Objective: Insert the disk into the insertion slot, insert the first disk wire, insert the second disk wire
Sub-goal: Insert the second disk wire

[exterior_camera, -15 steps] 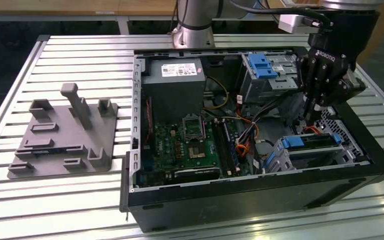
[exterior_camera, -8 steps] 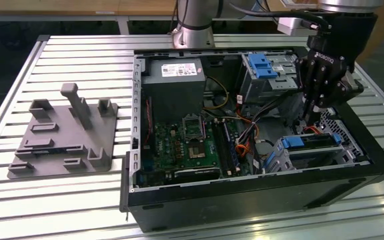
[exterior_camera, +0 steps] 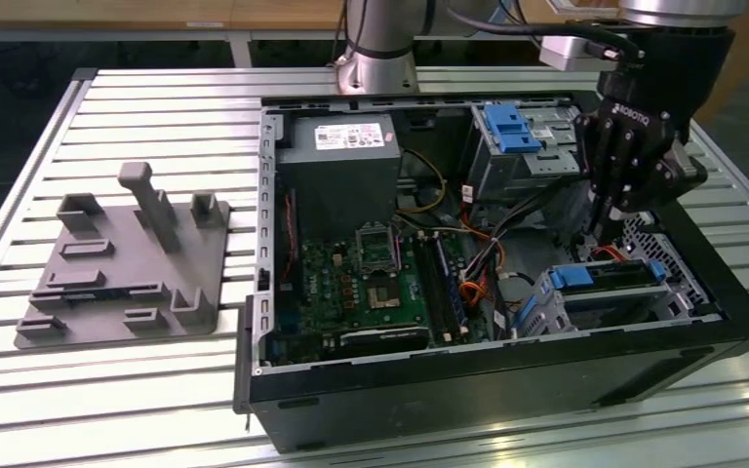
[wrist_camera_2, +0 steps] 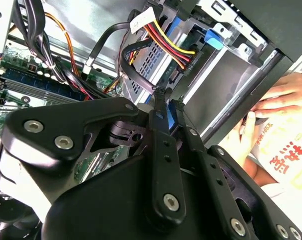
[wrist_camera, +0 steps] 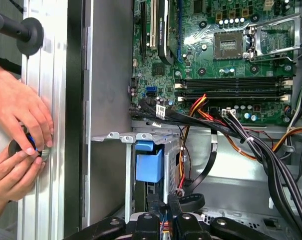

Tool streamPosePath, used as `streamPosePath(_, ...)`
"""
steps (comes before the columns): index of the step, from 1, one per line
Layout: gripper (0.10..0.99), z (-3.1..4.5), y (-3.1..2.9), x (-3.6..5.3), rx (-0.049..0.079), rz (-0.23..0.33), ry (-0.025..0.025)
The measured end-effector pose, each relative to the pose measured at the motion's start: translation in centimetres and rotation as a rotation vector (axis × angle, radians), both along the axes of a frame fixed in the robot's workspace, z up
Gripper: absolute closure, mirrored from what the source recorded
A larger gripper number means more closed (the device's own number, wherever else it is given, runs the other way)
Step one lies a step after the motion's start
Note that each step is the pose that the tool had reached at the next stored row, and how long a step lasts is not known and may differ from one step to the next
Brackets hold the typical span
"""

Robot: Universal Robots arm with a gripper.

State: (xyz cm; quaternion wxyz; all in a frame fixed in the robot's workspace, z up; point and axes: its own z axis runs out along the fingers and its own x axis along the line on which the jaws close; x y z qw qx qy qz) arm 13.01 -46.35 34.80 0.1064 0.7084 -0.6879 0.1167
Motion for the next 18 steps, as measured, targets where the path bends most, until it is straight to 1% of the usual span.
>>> streamPosePath(11,0.871,-0.28,-0.03,-0.01,-0.002,0.000,0.0000)
streamPosePath(18,0.871,-0.46,-0.03,-0.01,-0.006,0.000,0.0000)
